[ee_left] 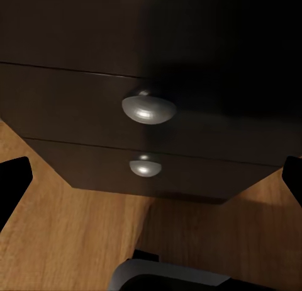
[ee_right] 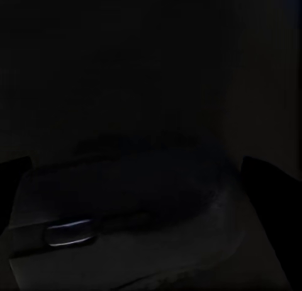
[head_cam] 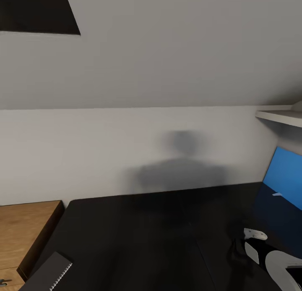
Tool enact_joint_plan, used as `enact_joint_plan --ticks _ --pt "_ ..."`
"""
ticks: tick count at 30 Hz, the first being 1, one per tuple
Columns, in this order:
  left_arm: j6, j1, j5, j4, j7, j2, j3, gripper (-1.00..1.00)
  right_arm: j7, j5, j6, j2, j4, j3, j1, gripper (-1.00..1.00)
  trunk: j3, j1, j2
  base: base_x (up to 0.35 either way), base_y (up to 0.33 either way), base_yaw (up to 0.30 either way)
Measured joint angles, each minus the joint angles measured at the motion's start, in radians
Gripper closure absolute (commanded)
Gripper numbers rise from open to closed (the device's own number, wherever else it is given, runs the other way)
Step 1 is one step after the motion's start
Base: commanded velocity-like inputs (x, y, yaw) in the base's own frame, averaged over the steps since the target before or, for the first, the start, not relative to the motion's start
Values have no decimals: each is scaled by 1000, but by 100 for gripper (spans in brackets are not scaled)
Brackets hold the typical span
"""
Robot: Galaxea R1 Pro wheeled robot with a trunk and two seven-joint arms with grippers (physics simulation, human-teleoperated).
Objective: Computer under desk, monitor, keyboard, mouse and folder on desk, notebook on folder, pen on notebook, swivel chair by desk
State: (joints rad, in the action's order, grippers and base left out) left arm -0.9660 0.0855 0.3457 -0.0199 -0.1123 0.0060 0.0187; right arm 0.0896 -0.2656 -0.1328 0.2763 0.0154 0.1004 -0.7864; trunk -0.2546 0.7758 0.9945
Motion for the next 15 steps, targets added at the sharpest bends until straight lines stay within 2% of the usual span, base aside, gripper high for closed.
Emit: enact_joint_plan --ticks 5,15 --pt "0 0 0 0 1 0 -1 -100 -2 -1 2 0 0 0 0 100 16 -19 -35 0 0 0" --pt "1 0 1 0 1 0 -1 -100 -2 -2 54 -1 0 0 1 100 47 -58 -105 0 0 0"
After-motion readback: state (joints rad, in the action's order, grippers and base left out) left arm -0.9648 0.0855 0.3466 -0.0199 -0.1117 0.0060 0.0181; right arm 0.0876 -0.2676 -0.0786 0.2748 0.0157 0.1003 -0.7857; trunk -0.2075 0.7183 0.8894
